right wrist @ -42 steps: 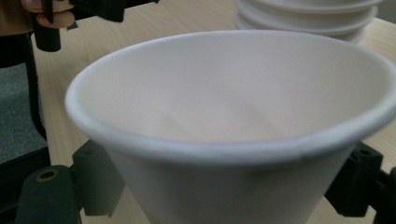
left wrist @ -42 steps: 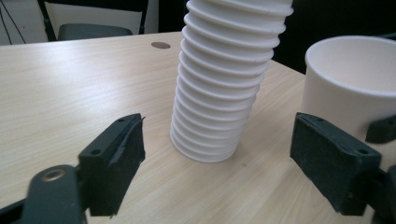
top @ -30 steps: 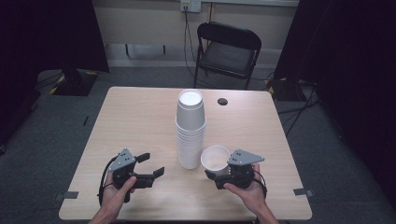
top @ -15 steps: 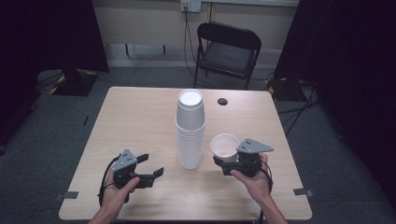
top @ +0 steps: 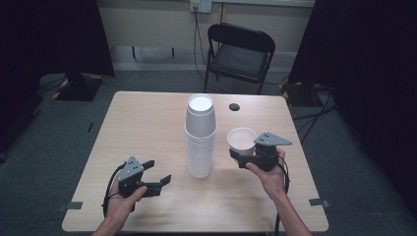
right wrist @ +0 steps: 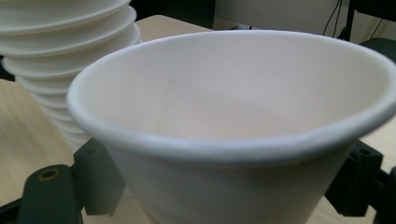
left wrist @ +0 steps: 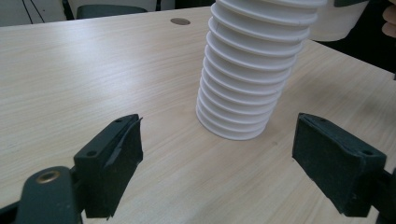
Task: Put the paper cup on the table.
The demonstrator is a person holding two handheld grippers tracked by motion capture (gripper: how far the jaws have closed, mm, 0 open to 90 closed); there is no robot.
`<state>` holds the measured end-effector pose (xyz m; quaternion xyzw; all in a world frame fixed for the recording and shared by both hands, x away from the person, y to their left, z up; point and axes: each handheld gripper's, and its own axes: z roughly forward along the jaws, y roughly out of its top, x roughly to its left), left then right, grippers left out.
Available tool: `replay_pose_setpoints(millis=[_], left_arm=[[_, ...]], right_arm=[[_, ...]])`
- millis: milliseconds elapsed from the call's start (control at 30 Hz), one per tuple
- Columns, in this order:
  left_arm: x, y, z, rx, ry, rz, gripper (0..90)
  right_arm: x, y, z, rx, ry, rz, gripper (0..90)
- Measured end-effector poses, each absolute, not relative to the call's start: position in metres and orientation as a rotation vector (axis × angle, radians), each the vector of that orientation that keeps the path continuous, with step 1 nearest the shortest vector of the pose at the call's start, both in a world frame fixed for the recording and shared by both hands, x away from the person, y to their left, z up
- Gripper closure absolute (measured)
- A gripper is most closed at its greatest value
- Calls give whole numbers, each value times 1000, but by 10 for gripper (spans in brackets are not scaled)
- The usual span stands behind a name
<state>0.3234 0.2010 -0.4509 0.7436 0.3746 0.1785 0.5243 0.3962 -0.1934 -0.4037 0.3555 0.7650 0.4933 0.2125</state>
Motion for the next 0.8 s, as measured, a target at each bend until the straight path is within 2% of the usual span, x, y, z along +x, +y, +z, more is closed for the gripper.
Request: replay_pose_setpoints(millis=[800], left_arm=[[324, 203, -453, 1784, 907, 426, 158]], right_arm=[[462, -178, -428, 1123, 2099, 1305, 157]])
